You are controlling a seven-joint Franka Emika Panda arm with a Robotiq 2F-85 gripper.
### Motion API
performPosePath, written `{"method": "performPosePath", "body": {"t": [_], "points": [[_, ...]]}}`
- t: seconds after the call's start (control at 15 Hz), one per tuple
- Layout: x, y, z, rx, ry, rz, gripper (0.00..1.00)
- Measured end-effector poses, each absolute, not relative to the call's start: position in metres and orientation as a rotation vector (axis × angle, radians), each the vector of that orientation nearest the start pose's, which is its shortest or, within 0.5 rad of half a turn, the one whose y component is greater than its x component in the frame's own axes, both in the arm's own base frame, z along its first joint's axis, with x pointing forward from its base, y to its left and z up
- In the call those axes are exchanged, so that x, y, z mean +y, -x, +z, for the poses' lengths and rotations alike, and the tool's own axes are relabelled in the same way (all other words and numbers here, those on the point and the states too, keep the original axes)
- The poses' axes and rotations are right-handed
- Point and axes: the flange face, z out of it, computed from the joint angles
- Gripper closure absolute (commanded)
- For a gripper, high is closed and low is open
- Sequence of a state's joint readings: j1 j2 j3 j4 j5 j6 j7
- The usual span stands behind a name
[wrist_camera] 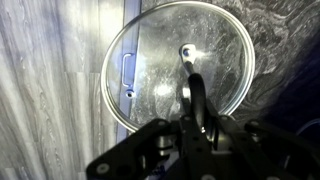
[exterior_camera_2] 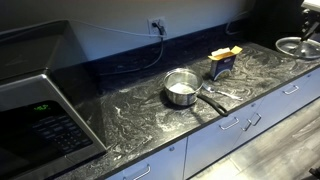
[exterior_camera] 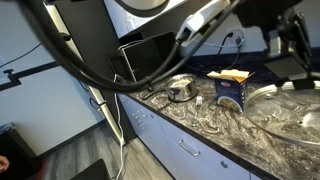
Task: Pick up the lid from the counter and put it on the pot
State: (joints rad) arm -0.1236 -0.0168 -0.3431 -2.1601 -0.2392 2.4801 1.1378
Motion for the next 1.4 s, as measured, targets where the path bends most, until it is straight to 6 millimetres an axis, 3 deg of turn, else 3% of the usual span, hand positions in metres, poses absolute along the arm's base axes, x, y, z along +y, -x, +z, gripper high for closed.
{"method": "performPosePath", "body": {"t": [0.33, 0.73, 1.0, 1.2, 1.27, 1.4], "points": [[-0.178, -0.456, 0.488, 1.712, 2.473, -0.638, 0.96], [-0.064, -0.432, 0.523, 1.266, 2.532, -0.654, 0.96], [0.007, -0.435, 0.527, 1.061, 2.590, -0.658, 0.96], [0.058, -0.443, 0.518, 0.920, 2.633, -0.709, 0.96], [0.073, -0.446, 0.512, 0.878, 2.644, -0.719, 0.85], [0.081, -0.448, 0.503, 0.866, 2.661, -0.698, 0.85]]}}
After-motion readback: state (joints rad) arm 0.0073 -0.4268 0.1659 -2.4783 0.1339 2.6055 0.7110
